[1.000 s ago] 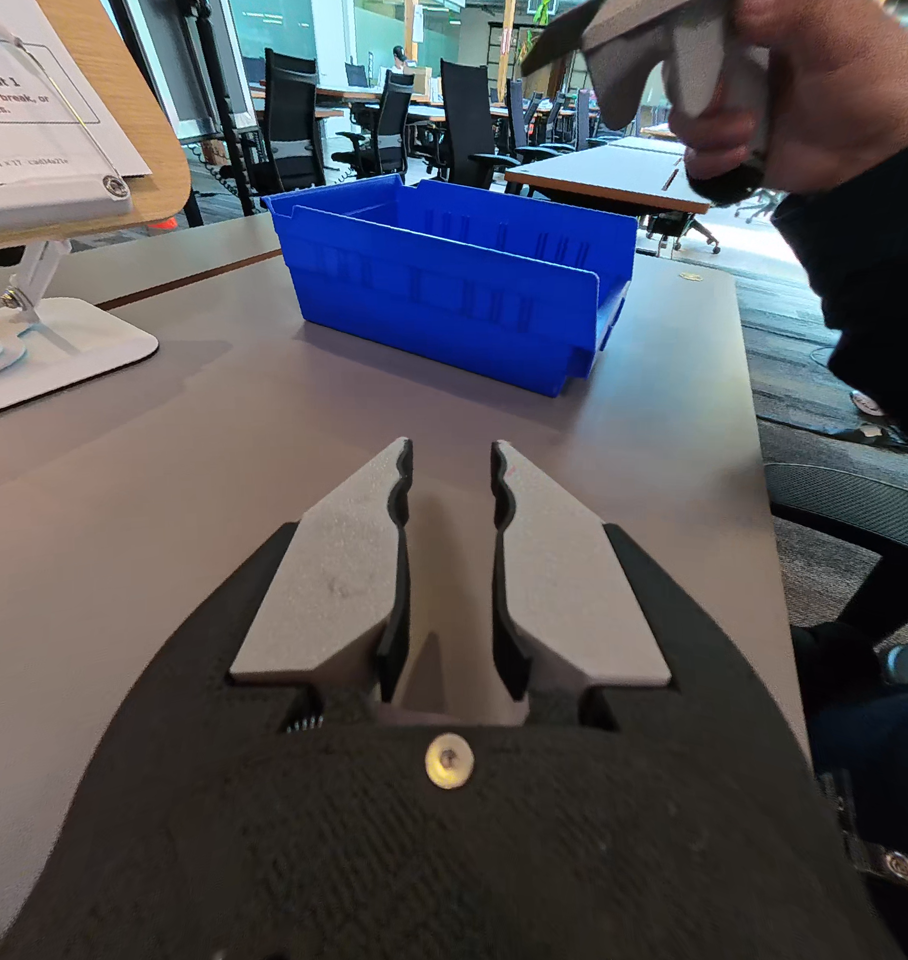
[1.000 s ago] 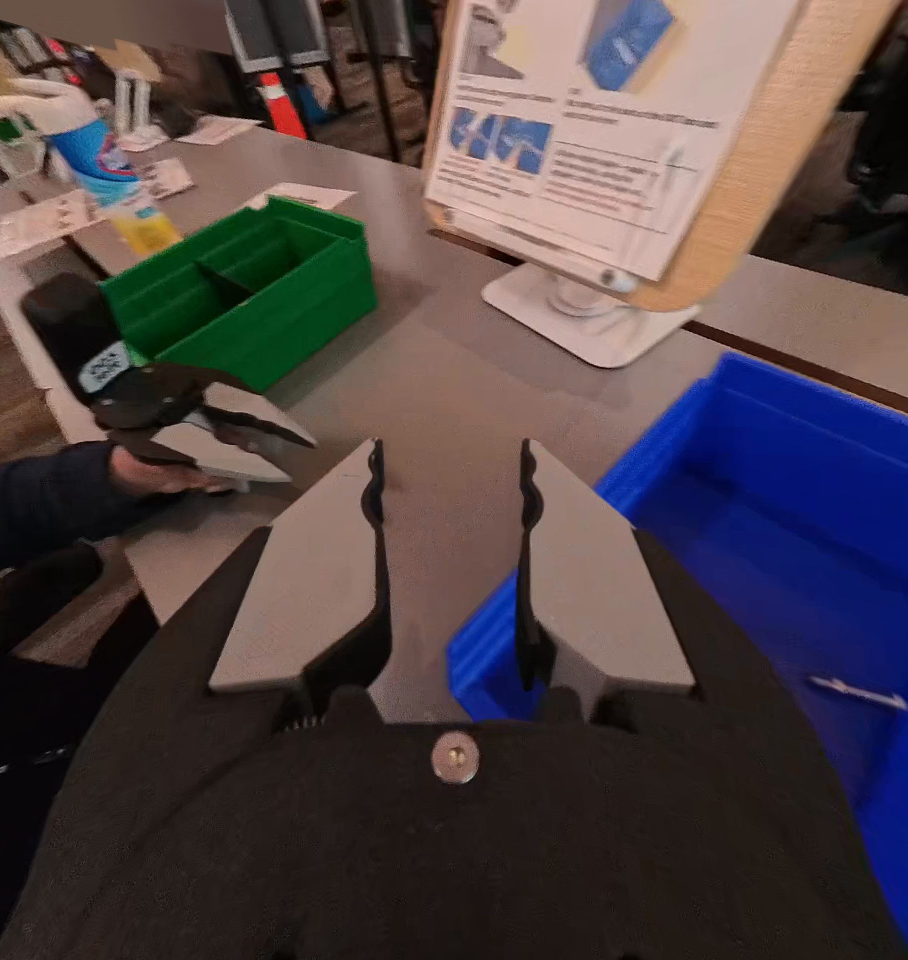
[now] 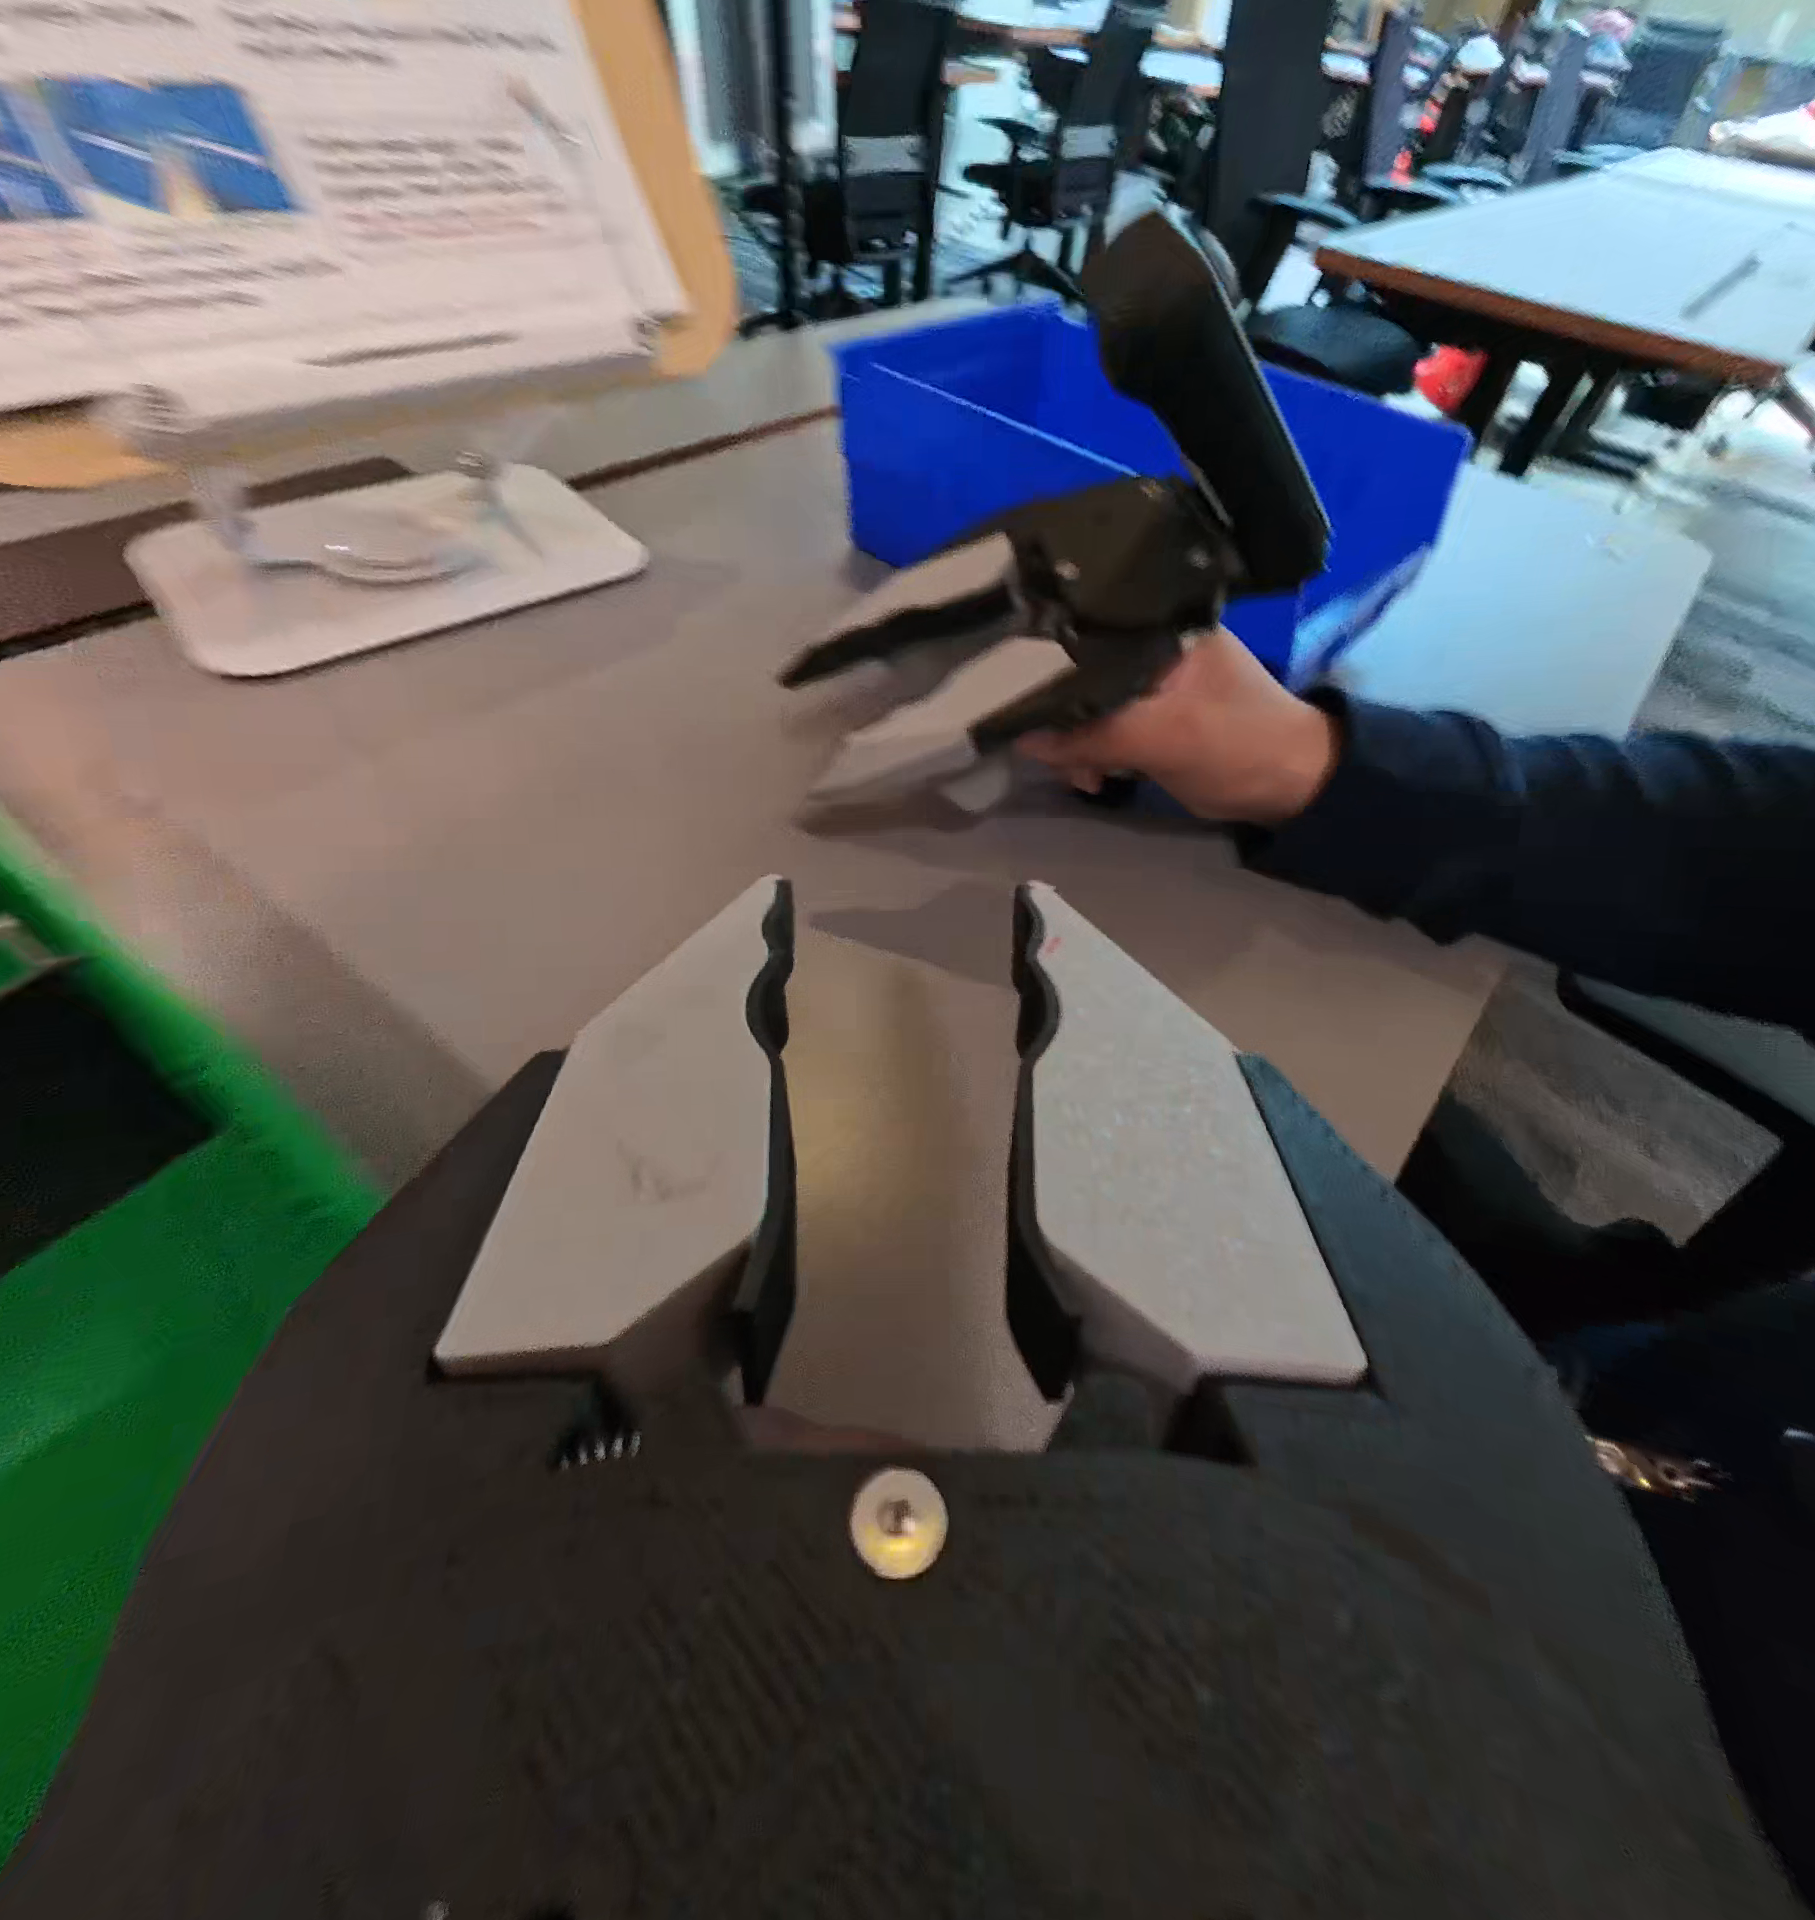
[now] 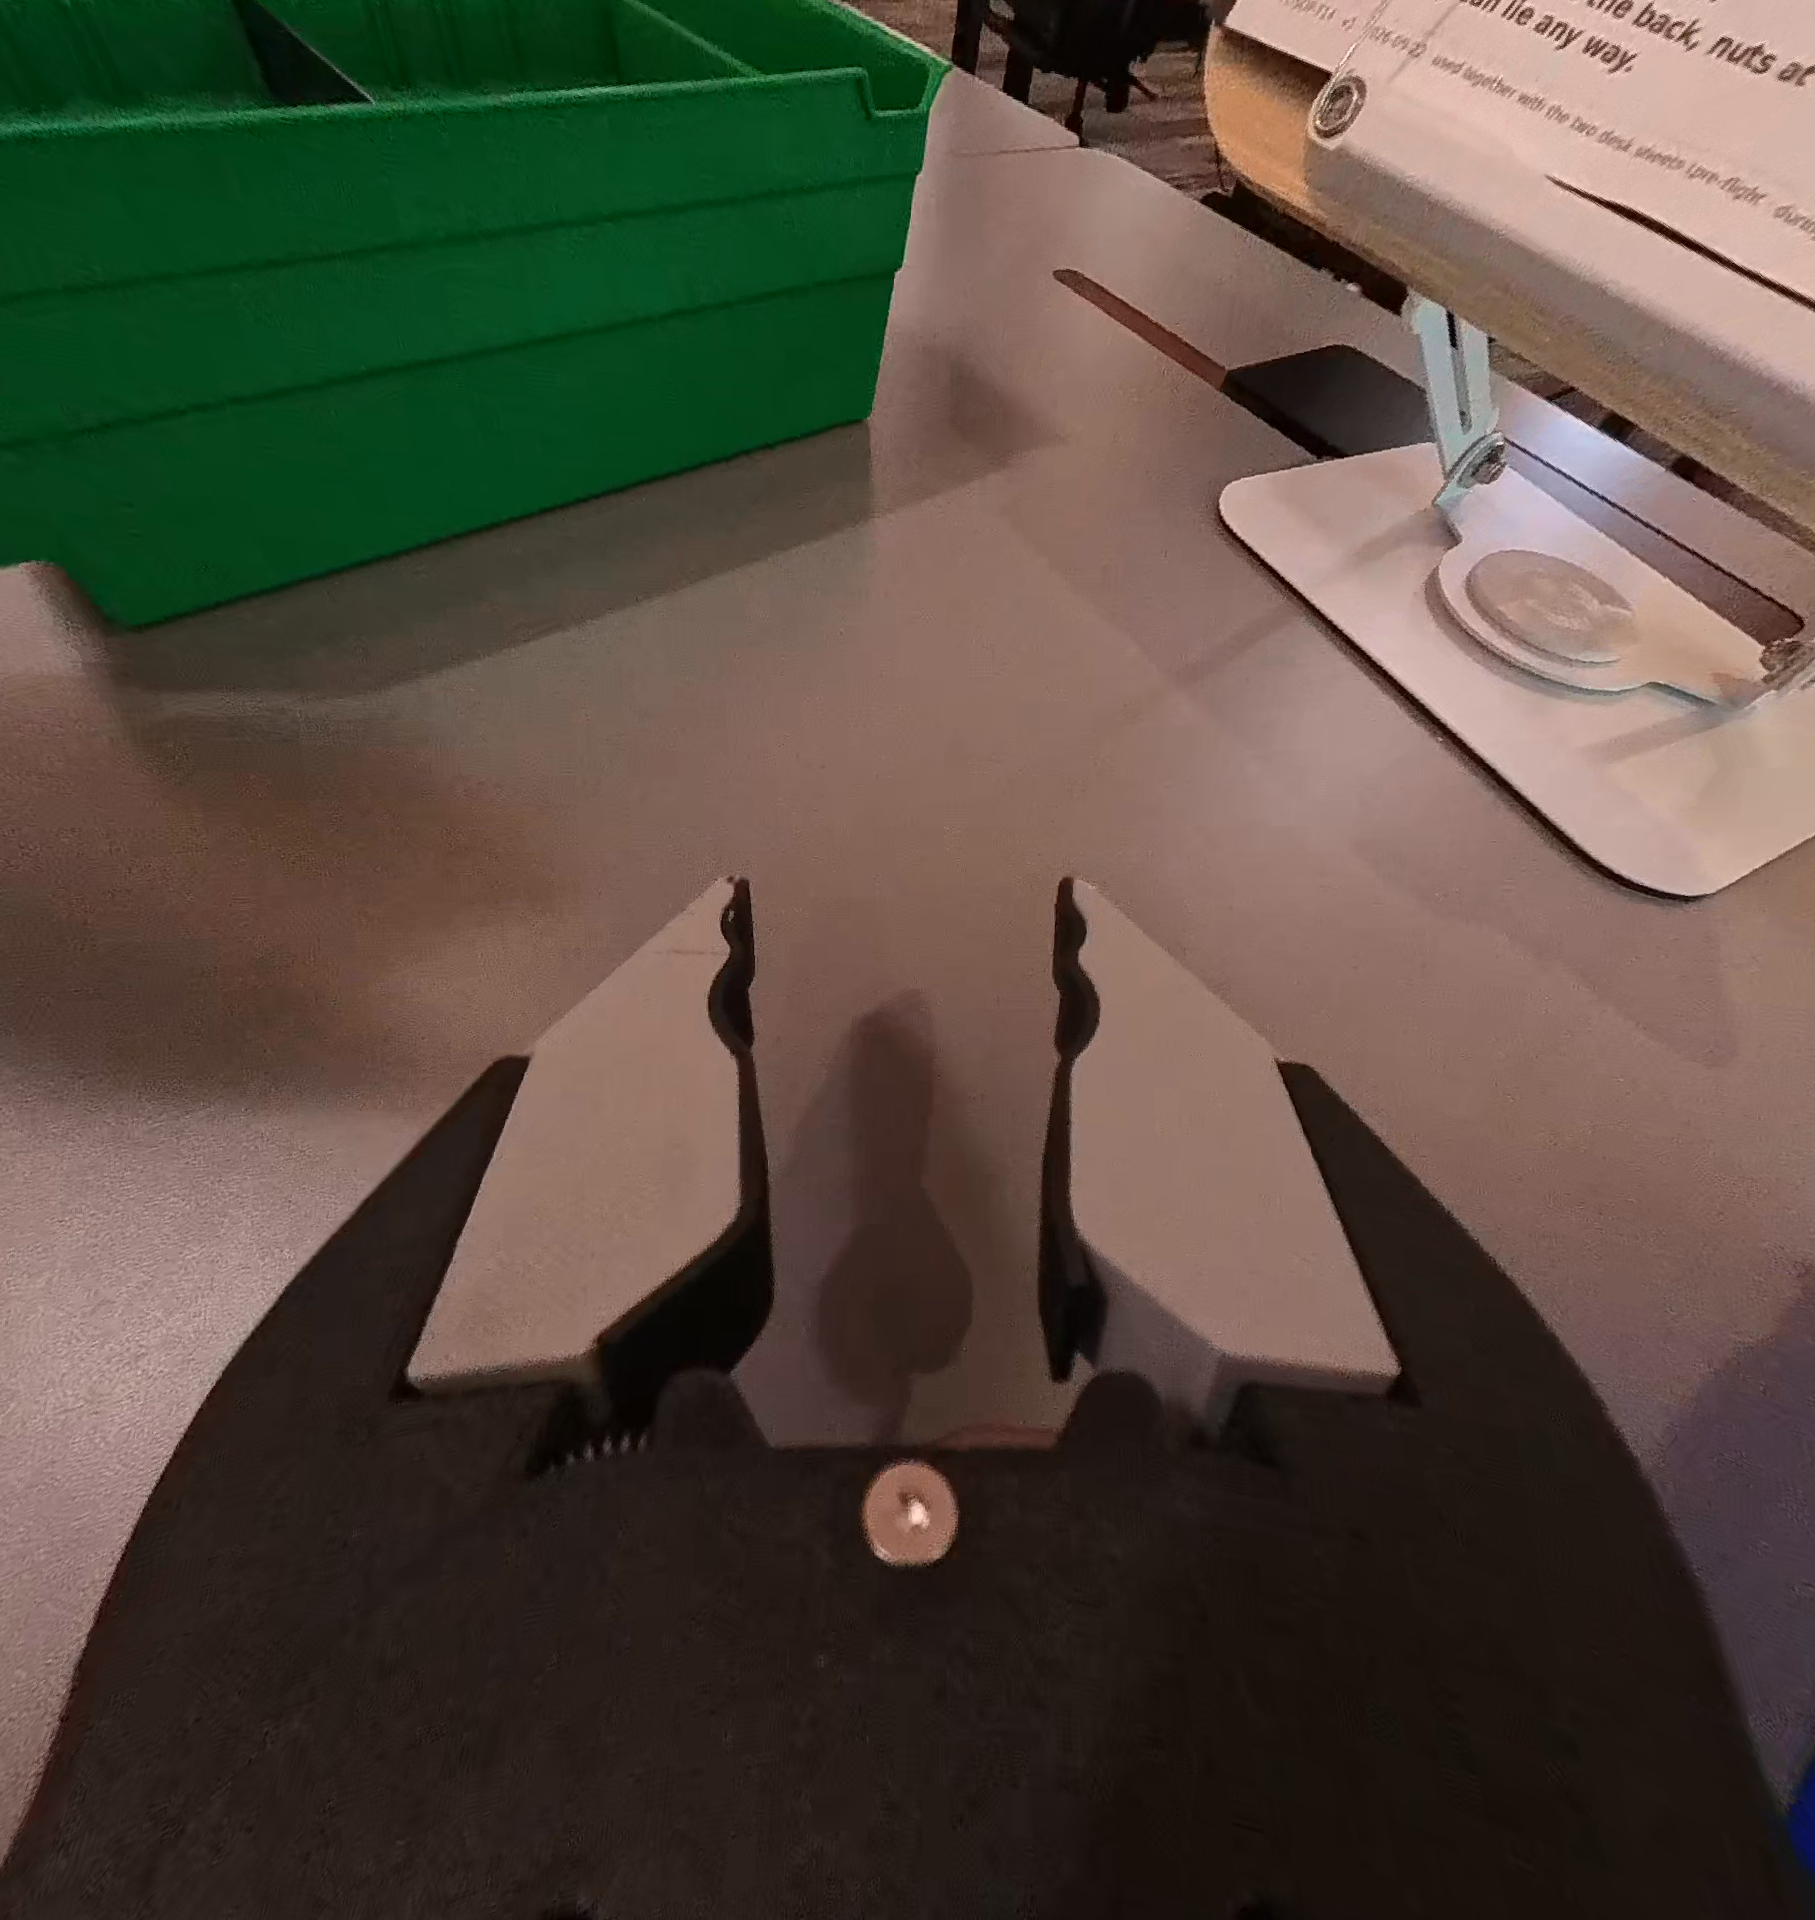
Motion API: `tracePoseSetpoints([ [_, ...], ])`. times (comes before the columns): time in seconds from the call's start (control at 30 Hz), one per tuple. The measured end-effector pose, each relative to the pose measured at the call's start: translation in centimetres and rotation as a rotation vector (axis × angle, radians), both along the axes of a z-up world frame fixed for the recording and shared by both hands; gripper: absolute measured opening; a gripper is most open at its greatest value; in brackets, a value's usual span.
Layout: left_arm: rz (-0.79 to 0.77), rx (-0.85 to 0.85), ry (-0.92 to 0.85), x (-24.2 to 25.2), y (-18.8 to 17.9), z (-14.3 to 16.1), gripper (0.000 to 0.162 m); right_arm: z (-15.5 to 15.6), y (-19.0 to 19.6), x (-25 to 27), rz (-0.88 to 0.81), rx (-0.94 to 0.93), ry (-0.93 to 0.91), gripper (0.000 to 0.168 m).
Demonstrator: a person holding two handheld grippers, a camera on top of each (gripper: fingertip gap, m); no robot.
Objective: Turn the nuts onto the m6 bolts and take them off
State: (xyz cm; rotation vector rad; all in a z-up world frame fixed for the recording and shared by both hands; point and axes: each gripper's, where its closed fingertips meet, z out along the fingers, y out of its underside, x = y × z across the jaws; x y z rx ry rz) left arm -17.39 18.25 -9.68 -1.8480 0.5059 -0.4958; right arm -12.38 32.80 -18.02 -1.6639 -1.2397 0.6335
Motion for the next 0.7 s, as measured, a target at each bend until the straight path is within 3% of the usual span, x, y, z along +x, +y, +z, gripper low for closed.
tracePoseSetpoints([
  [0.17,0.181,-0.025,0.110,-10.6,0.8,1.9,0.043,-0.3,-0.2,-0.1,0.012,-0.024,-0.004,0.055],
  [0.33,0.170,-0.065,0.131,-14.6,2.1,-0.6,0.041,-1.1,-0.6,-0.3,0.019,-0.089,-0.035,0.057],
  [0.57,-0.095,-0.350,0.285,-15.6,1.8,-7.5,0.038,-3.2,-0.8,-0.9,0.039,-0.151,-0.154,0.058],
  [0.7,-0.229,-0.482,0.372,-14.7,1.6,-9.6,0.038,-2.8,-0.8,-0.9,0.042,-0.155,-0.126,0.057],
])
